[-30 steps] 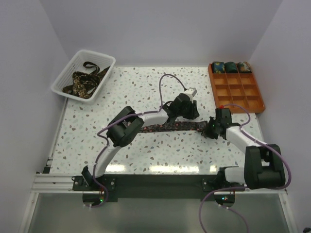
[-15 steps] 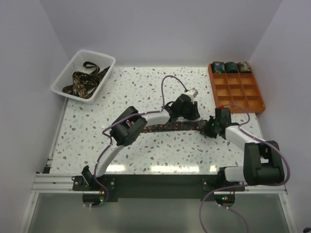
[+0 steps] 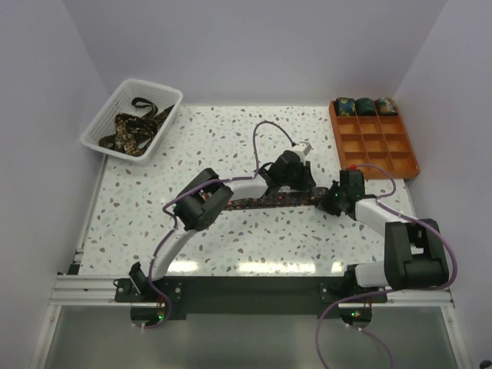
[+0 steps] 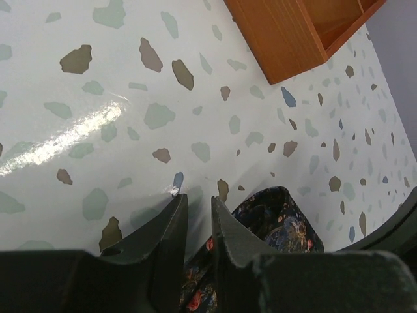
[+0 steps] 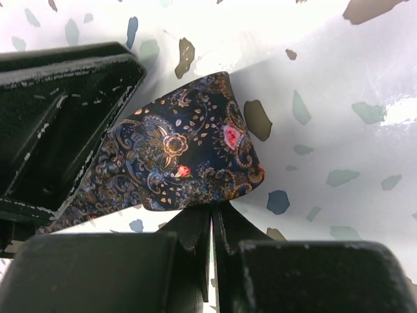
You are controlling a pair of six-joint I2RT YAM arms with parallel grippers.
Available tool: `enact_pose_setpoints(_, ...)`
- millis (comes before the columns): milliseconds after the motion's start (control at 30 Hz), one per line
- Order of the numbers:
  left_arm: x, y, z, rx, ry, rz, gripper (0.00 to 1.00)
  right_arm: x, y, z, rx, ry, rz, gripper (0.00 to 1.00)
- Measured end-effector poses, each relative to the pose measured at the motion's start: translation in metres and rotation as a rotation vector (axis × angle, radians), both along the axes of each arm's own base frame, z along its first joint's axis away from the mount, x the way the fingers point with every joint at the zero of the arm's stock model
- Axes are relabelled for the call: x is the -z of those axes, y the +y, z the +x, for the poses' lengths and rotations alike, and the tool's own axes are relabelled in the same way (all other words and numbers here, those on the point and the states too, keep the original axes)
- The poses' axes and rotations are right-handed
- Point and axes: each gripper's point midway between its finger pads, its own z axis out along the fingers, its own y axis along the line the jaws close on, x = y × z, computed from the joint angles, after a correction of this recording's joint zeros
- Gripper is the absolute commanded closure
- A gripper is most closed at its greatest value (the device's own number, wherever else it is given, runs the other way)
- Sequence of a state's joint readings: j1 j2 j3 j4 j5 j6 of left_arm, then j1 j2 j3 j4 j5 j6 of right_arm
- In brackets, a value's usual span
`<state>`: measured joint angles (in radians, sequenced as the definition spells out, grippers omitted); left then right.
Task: Roll the ties
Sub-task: Roll the tie
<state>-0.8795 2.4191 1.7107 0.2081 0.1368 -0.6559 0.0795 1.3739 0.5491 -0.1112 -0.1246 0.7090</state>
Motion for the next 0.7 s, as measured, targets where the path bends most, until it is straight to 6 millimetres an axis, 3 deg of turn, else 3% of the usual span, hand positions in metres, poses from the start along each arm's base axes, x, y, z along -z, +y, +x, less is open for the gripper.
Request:
enact_pose_setpoints(333, 0.000, 0.009, -0.014, 0.006, 0.010, -0.012, 0.74, 0.000, -0.005, 0.004, 0.038, -0.008, -0.016, 0.99)
enact_pose_setpoints(500, -0.001, 0.009, -0.014, 0.006, 0.010, -0.013, 0.67, 0.000, -0.005, 0.004, 0.036, -0.008, -0.017, 0.98)
enact_pose_setpoints(700, -0.005, 0.016, -0.006, -0.025, 0.017, -0.011, 0.57, -0.004, -0.007, -0.007, 0.009, 0.010, -0.040, 0.83)
